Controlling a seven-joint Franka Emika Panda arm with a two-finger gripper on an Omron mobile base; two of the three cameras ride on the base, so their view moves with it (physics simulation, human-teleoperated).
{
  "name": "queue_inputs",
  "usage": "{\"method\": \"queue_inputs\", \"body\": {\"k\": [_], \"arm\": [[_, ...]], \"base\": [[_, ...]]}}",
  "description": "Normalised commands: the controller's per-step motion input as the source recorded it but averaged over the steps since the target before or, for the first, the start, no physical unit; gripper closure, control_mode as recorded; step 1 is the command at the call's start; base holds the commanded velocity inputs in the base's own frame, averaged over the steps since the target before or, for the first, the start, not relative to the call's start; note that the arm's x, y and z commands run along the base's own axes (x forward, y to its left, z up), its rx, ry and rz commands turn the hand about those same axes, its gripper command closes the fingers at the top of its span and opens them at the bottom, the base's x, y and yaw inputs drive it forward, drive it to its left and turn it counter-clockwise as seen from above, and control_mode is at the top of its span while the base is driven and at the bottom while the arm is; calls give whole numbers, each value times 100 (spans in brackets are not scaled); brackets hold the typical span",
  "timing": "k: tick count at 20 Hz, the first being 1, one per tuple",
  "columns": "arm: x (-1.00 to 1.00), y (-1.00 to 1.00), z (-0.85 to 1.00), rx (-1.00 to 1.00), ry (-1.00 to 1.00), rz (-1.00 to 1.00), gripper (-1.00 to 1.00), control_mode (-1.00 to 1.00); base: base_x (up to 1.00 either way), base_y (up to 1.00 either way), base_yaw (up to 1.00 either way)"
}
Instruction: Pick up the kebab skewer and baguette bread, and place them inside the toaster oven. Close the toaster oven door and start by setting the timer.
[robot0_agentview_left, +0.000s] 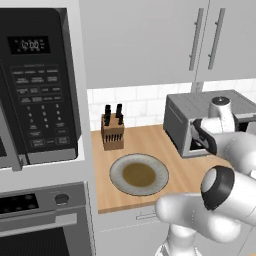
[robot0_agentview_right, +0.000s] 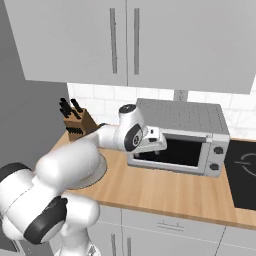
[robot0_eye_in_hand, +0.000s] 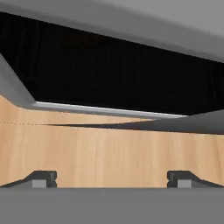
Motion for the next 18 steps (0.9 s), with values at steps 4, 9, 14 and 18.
{"method": "queue_inputs", "body": {"k": [4, 9, 14, 18], "arm": [[-71, -37, 10, 0, 0, 0, -100, -100], [-49, -54, 12, 0, 0, 0, -100, -100], [-33, -62, 8, 2, 0, 5, -100, -100], [-17, -70, 8, 15, 0, 1, -100, -100]], "base": [[0, 0, 0], [0, 0, 0], [0, 0, 0], [0, 0, 0]]}}
